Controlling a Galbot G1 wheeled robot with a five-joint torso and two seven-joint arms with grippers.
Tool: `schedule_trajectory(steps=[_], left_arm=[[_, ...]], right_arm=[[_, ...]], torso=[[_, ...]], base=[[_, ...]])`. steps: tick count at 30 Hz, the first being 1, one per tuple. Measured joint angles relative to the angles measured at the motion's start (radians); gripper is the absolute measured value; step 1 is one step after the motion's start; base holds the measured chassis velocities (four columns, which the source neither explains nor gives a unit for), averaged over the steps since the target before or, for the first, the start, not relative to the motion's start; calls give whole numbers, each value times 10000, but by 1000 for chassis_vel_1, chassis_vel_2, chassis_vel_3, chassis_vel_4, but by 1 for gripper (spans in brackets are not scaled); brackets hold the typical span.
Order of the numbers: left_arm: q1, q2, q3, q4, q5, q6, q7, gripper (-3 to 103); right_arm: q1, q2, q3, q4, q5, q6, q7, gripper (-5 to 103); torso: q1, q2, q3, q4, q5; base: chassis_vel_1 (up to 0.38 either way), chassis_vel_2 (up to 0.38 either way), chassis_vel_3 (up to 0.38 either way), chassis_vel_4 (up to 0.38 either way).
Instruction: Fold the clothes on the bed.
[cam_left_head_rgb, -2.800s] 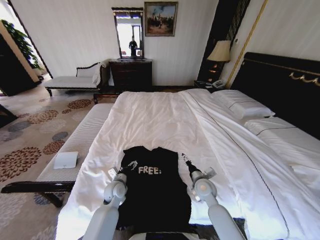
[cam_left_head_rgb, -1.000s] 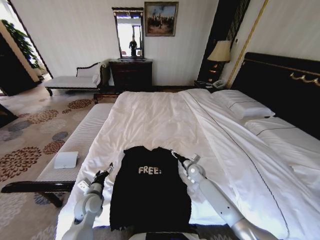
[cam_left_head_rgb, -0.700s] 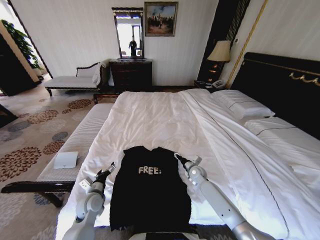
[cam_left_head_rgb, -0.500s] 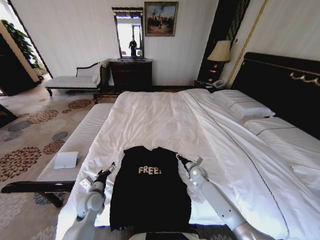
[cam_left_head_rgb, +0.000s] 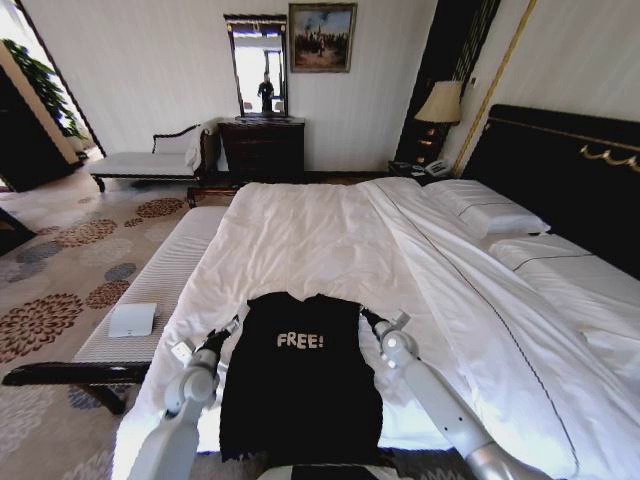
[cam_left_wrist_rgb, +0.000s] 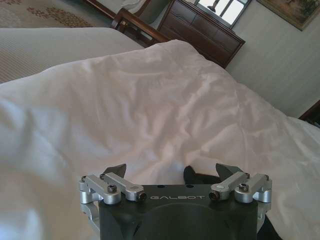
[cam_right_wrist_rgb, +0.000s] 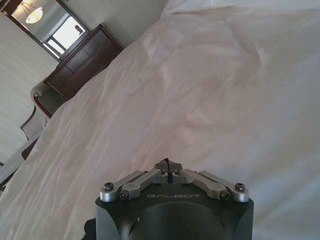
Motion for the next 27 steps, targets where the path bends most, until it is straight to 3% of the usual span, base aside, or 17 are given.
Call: schedule_trajectory(steps=[5,14,17,20,21,24,26,27], left_arm=[[-1515,-171,462,1561,20,159,-15,100],[-2714,-687,893,2996,-9,279,-23,103],[-2831,-829,955,3238,13,300,-42,100],[-2841,-885,1016,3314,79,310,-39,86],[-2841,-885,1016,3314,79,310,-39,86],[-2910,-900,1064,3434,125,314,-22,70],[-2944,-906,1069,3490,142,316,-18,70],[-2969,-913,1070,3540,149,317,-17,65]], right_arm=[[-141,-247,-90,462,-68,-30,100,0],[-472,-238,-195,608,-477,-48,194,0],[-565,-273,-172,677,-534,-50,198,0],[-605,-300,-148,720,-558,-52,201,0],[-605,-300,-148,720,-558,-52,201,0],[-619,-250,-147,732,-618,-53,217,0],[-626,-229,-151,745,-639,-53,225,0],[-629,-216,-158,759,-650,-53,230,0]], torso=[[0,0,1,-3,0],[1,0,0,-3,1],[0,-1,0,-4,1],[0,0,-1,-1,1],[0,0,-1,-1,1],[-1,0,-1,-3,1],[-1,0,-1,-2,1],[-1,0,-1,-2,1]], base=[[0,0,0,0],[0,0,0,0],[0,0,0,0],[0,0,0,0],[0,0,0,0],[0,0,0,0],[0,0,0,0],[0,0,0,0]])
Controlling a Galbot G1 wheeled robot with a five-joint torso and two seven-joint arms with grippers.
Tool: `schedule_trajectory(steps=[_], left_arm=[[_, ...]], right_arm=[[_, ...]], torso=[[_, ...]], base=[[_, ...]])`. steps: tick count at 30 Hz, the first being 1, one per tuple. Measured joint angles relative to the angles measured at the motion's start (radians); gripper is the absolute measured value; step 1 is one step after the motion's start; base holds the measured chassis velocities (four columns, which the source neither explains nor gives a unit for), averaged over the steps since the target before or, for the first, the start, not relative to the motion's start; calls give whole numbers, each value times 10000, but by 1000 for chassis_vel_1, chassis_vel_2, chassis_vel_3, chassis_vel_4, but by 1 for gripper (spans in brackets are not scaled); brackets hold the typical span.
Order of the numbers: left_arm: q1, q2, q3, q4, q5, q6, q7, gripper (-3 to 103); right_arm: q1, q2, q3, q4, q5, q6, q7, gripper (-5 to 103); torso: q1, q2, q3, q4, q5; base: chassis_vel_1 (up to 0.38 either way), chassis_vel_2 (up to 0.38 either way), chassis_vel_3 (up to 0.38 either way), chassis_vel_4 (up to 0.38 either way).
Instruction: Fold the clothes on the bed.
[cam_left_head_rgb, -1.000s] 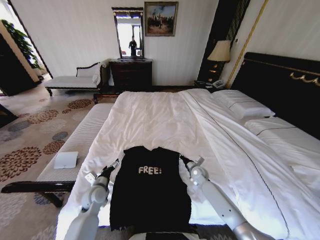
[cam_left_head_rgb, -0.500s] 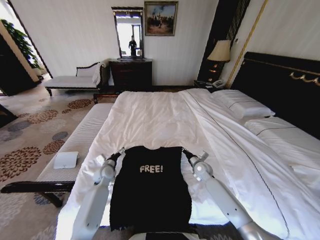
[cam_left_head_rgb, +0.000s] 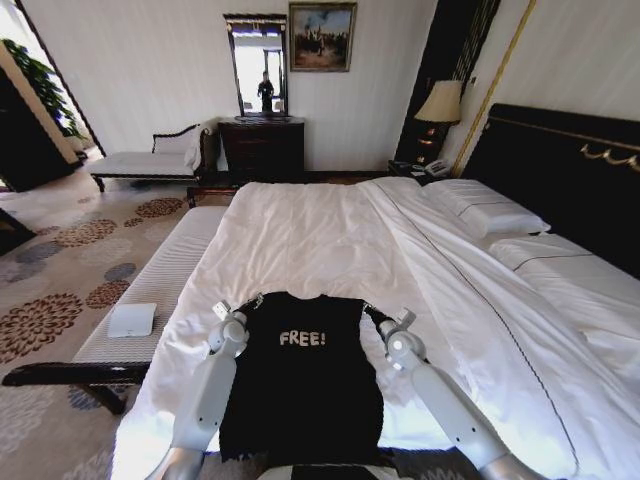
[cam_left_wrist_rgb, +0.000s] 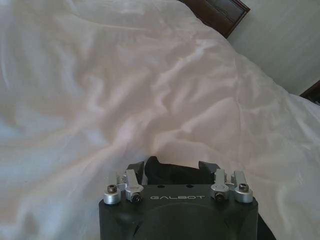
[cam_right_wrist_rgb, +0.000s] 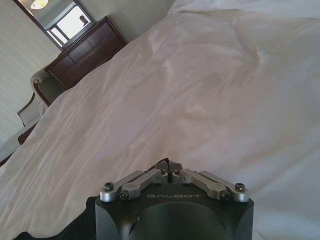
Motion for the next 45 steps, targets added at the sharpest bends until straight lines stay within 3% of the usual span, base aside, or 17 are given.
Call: schedule_trajectory(steps=[5,8,12,17,24,28,34,45], left_arm=[[-63,-83,-5,257,71,25,1,43],[-65,-135,-27,398,153,25,1,38],[-62,-182,-99,515,240,-60,81,16],[-11,-113,-167,416,360,-192,176,2],[127,300,-146,-428,291,-220,191,0],[157,1122,38,-1544,-91,-234,220,0],[-399,1831,222,-2324,-833,-291,194,0],[-2205,2240,463,-1932,-1609,-333,102,0]], right_arm=[[-29,19,-13,68,-26,-1,23,0],[-55,-25,-8,92,-26,-3,29,0],[-74,-105,20,119,-22,-5,30,0],[-75,-144,22,167,-4,-4,26,0],[-74,-505,10,729,262,7,65,0],[13,-1228,13,1688,660,20,91,0],[626,-1964,-93,2280,1224,44,-47,0],[3180,-2478,-1030,1618,2216,91,-284,0]], torso=[[1,1,0,0,0],[0,0,0,0,0],[1,0,0,0,-1],[0,0,0,0,-1],[0,0,1,0,-1],[0,1,-1,1,-1],[0,3,0,-1,-1],[2,1,1,1,1]], base=[[0,0,0,0],[0,0,0,0],[0,0,0,0],[0,0,0,0],[0,0,0,0],[0,0,0,0],[0,0,0,0],[0,0,0,0]])
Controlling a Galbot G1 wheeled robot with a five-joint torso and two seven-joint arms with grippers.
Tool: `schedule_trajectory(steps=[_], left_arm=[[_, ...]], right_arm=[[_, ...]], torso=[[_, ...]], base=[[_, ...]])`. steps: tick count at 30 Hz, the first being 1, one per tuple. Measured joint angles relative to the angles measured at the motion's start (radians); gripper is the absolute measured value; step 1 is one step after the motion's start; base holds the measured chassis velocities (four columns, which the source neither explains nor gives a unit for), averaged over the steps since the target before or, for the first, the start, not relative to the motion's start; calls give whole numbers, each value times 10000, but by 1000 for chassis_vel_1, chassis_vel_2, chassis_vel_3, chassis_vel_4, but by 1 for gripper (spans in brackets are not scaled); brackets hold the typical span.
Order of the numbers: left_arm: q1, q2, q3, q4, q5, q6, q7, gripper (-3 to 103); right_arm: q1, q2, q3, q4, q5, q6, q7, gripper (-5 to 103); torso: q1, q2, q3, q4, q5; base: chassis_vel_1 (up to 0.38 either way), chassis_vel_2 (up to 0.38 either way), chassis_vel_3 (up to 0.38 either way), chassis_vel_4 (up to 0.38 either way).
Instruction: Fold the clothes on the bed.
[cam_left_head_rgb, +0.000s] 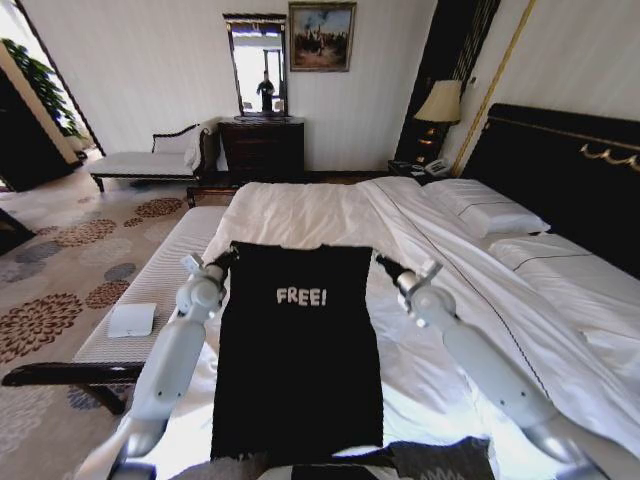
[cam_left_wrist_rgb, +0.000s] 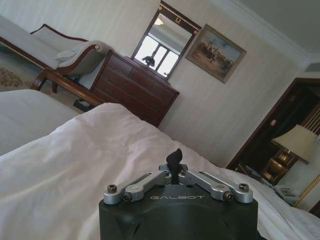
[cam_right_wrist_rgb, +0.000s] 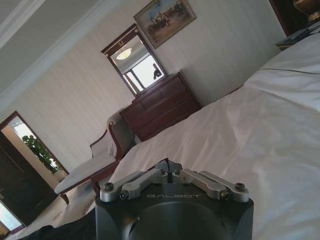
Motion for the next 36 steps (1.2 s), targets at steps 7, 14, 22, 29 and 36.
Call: schedule_trajectory(steps=[7,14,22,29,36], left_arm=[[-782,-27,164,630,-113,-5,62,0],[-673,209,193,417,-564,-144,107,0],[2344,1170,-364,-2015,-620,-99,13,0],[4674,1255,-1053,-3694,-279,-64,-143,0],[7569,1173,-2045,-5454,605,847,-445,0]], right_arm=[[738,96,-468,-505,192,6,-85,0],[602,99,-393,-235,208,146,-168,0],[-1862,-767,578,1782,283,-1,333,0],[-4413,-1085,1602,3254,95,-186,1039,0],[-7970,-1257,3133,5300,-469,-372,1601,0]], torso=[[0,0,0,0,-3],[3,-1,1,-1,0],[-4,0,-4,0,-3],[-4,0,-4,-2,0],[-6,2,-6,-2,-3]], base=[[0,0,0,0],[0,0,0,0],[0,0,0,0],[0,0,0,0],[0,0,0,0]])
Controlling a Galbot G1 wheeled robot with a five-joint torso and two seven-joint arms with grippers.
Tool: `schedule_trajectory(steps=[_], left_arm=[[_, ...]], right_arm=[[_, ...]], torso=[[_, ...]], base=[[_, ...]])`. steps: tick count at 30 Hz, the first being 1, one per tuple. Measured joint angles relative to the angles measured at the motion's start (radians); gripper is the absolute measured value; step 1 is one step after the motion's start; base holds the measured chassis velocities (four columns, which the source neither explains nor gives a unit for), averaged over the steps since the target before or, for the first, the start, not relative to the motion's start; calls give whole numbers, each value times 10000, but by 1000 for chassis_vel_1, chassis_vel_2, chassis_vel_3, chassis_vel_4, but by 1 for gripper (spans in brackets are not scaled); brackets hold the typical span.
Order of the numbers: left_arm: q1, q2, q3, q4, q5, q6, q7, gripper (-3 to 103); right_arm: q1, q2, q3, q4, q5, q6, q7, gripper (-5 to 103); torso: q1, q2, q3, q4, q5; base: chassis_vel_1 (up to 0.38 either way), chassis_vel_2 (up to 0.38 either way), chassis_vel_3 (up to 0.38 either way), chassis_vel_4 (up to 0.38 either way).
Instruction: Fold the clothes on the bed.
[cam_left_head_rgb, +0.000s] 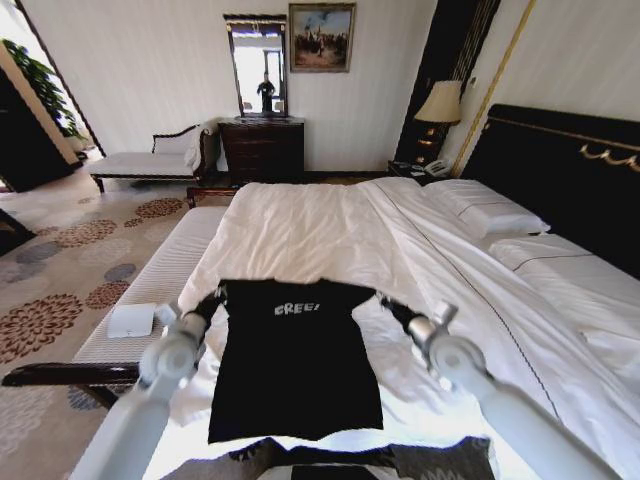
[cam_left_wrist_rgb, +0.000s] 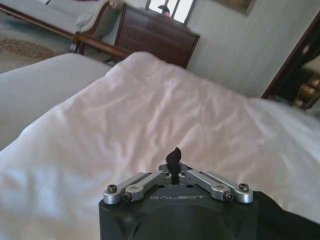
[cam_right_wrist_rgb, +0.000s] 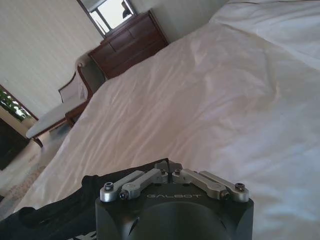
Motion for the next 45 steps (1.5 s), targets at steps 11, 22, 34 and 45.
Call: schedule_trajectory(steps=[11,22,34,45], left_arm=[[2788,-519,-325,135,1930,447,112,0],[3439,-1012,-223,423,2101,286,20,0],[3747,-1104,-286,180,2072,-404,221,0],[3656,-1289,-9,139,2062,-489,351,0]], right_arm=[[-3094,1080,178,94,-1469,-52,424,0],[-3144,1673,-639,-341,-2356,154,736,0],[-4375,1603,-193,1106,-3070,381,862,0],[-5679,1425,630,1615,-3585,410,1271,0]], torso=[[3,0,3,0,2],[5,-2,5,1,1],[5,-3,5,0,1],[5,-3,4,0,2]], base=[[0,0,0,0],[0,0,0,0],[0,0,0,0],[0,0,0,0]])
